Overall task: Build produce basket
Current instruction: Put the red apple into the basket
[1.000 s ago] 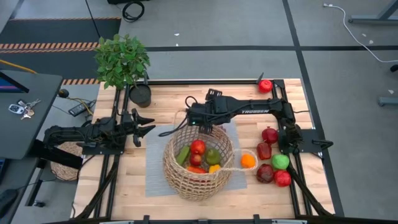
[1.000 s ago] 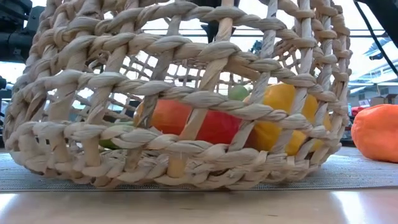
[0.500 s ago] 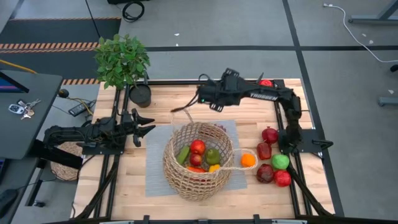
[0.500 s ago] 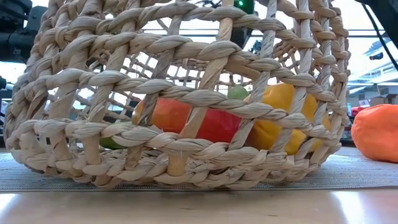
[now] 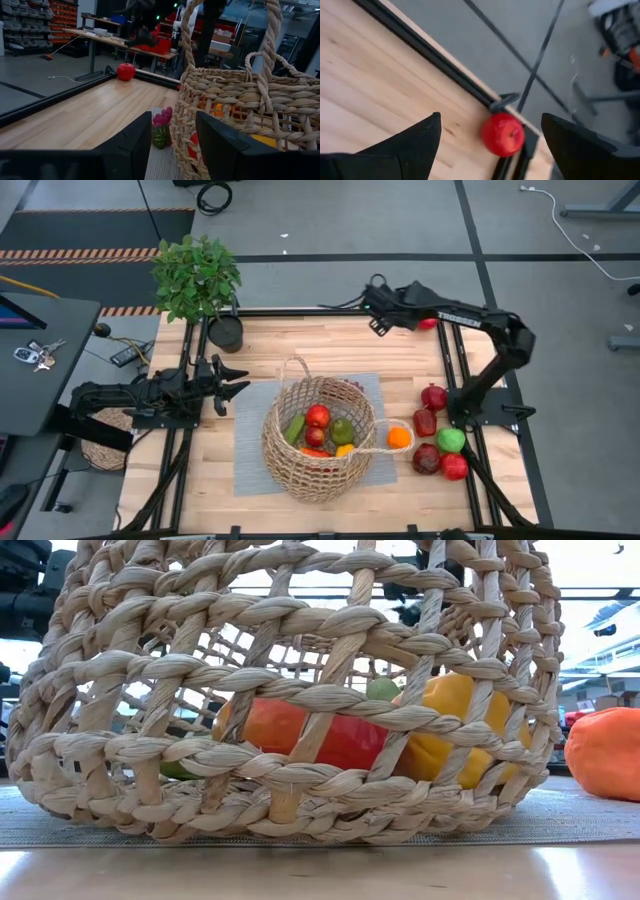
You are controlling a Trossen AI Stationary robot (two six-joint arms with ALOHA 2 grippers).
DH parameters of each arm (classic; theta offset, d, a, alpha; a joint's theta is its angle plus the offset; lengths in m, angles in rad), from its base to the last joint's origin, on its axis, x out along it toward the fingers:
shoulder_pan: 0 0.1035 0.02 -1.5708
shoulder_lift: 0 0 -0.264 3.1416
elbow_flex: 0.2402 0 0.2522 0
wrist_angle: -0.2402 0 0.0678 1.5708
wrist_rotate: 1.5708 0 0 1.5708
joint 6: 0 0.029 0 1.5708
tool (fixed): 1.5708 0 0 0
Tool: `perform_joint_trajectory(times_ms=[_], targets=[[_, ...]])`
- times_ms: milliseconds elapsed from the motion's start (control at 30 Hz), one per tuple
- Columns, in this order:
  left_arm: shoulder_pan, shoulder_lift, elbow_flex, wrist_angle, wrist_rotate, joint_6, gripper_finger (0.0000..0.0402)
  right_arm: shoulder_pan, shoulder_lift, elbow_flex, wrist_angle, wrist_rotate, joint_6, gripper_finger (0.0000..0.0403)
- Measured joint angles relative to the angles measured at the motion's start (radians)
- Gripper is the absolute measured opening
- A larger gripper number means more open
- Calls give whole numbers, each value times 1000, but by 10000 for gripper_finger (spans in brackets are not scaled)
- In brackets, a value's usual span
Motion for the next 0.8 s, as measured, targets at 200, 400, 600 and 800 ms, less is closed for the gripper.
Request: perform_joint_trajectory(times_ms=[200, 400, 600, 800], targets=[[0, 0, 0, 0, 0, 0, 160, -175, -53, -195, 114, -186, 47, 347], [0, 0, 0, 0, 0, 0, 160, -317, -52, -279, 175, -275, 9, 371], [0, 0, 0, 0, 0, 0, 160, -435, -52, -287, 250, -327, 8, 396], [0, 0, 0, 0, 0, 0, 160, -530, -52, -287, 324, -447, 10, 399]])
